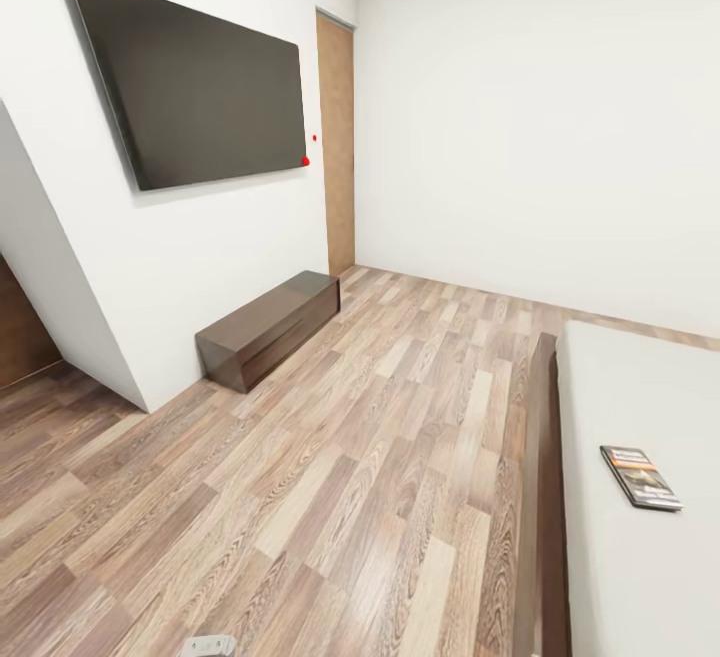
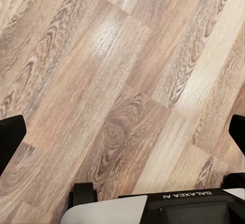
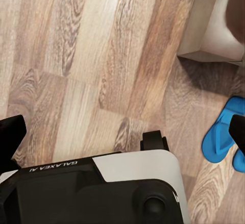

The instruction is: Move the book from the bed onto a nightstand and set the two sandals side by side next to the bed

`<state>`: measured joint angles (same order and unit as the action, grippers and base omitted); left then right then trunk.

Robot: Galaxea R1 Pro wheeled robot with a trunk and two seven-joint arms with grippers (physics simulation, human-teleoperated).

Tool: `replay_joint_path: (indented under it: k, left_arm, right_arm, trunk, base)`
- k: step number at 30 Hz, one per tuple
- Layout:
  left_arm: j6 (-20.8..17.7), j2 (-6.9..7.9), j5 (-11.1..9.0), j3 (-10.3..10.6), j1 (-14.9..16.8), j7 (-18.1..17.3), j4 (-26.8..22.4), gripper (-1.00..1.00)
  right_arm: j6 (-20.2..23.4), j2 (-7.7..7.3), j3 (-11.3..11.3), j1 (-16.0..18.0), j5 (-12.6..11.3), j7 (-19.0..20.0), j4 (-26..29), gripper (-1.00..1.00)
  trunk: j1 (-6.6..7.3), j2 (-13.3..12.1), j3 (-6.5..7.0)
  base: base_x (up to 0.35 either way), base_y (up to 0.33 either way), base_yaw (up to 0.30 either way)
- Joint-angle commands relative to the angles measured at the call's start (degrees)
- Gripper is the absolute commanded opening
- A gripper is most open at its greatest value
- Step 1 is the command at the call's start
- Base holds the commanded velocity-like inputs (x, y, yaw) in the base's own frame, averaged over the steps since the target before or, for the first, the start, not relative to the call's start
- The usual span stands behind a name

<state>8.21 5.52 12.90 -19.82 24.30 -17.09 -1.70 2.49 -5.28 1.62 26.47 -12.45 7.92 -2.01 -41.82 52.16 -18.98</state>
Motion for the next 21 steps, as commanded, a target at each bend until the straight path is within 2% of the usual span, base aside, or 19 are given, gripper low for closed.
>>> replay_joint_path:
  k: [1,21]
  left_arm:
    - [0.22,0.02,0.59,-0.49,0.04,-0.14,0.07,1.0]
    - [0.22,0.02,0.6,-0.49,0.04,-0.14,0.09,1.0]
  right_arm:
    - [0.07,-0.03,0.14,0.08,-0.42,0.25,-0.12,1.0]
    - [0.08,-0.05,0.14,0.08,-0.39,0.25,-0.1,1.0]
  trunk:
    - [0.22,-0.37,0.12]
    - [4.61,-8.39,3.71]
  base:
    - [0.0,0.0,0.0]
    - [0.0,0.0,0.0]
